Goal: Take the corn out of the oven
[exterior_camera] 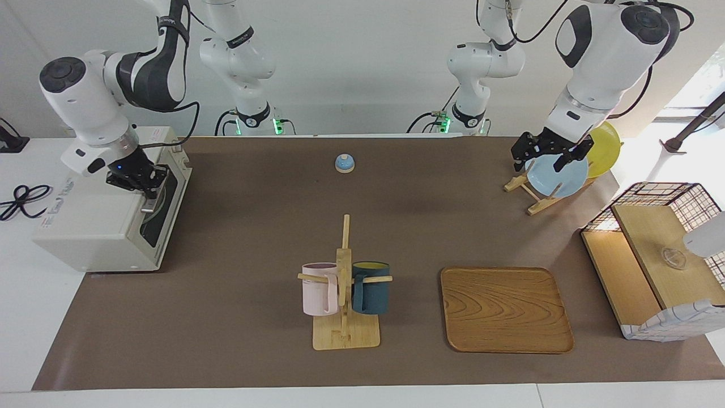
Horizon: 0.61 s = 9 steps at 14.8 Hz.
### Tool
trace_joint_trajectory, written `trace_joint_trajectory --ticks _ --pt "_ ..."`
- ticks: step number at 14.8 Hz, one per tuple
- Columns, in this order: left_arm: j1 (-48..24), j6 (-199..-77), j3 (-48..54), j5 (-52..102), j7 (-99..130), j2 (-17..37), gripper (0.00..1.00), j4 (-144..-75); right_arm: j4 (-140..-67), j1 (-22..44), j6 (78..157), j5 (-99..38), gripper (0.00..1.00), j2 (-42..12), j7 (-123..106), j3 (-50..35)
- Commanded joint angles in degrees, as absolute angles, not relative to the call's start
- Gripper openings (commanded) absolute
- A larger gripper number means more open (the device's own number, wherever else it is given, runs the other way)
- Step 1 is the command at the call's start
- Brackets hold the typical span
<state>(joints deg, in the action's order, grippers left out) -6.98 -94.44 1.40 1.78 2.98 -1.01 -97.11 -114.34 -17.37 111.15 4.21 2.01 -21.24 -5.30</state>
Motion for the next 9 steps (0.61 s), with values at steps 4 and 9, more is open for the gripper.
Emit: trace_joint_trajectory --ticks 4,9 --pt "-6.6 -94.7 1.8 0.7 3.6 -2.0 1.0 -98.0 -118.7 -13.2 112.1 3.4 0.0 3.3 -14.8 -5.6" --pt "-6.5 -94.7 1.8 0.7 3.6 -2.0 1.0 -98.0 -125.0 -10.8 122.0 1.9 0.0 2.4 -13.9 -5.6"
